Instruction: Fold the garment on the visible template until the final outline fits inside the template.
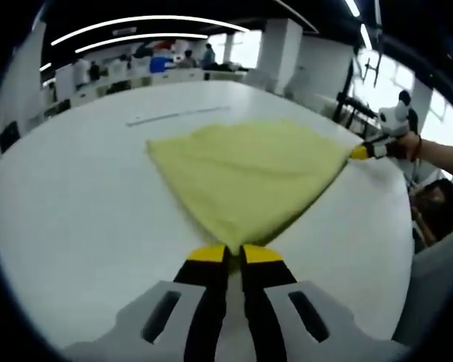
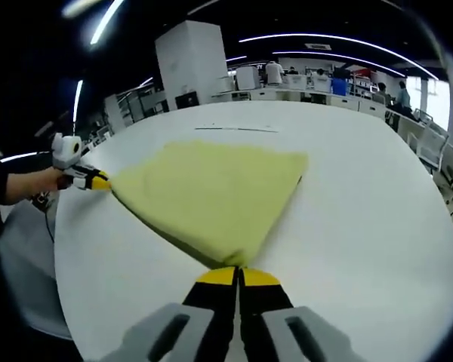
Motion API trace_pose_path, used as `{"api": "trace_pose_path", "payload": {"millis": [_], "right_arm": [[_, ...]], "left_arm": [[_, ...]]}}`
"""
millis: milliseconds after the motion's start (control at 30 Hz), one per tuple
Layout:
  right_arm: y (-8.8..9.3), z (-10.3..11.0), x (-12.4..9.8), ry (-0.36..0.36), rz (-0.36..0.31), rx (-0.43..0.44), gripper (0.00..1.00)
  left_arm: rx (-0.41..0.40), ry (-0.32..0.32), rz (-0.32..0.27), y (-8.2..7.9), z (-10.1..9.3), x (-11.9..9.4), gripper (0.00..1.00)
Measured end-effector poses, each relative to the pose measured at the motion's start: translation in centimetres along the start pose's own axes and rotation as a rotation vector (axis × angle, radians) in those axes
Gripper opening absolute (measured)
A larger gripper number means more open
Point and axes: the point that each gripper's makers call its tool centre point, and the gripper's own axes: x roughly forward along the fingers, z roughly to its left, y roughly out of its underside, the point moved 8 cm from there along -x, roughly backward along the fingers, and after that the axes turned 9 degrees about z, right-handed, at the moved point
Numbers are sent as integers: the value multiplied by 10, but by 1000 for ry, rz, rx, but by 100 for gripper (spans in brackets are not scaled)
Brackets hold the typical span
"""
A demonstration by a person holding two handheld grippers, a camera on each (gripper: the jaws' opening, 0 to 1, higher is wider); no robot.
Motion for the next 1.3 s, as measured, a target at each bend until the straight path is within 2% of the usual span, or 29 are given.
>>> {"api": "trace_pose_path", "payload": {"millis": [267, 567, 700, 767, 1000, 1133, 1300], "right_arm": [[0, -3, -8, 8, -5, -21, 0], [8, 4, -8, -5, 34, -41, 0], [12, 9, -11, -11, 52, -56, 0], [13, 11, -13, -13, 54, -58, 0], [21, 22, -20, -30, 60, -24, 0], [26, 28, -23, -28, 57, -20, 0], [33, 33, -27, -28, 57, -1, 0]], "left_arm": [[-2, 3, 5, 0, 0, -1, 2], [33, -1, 22, 4, -2, -9, 0], [-9, 18, 29, 9, -2, -14, 0], [3, 23, 35, 9, -4, -17, 0], [36, 25, 76, 18, -11, -25, 0], [-31, 28, 75, 24, -14, -30, 0], [-13, 27, 88, 31, -21, -37, 0]]}}
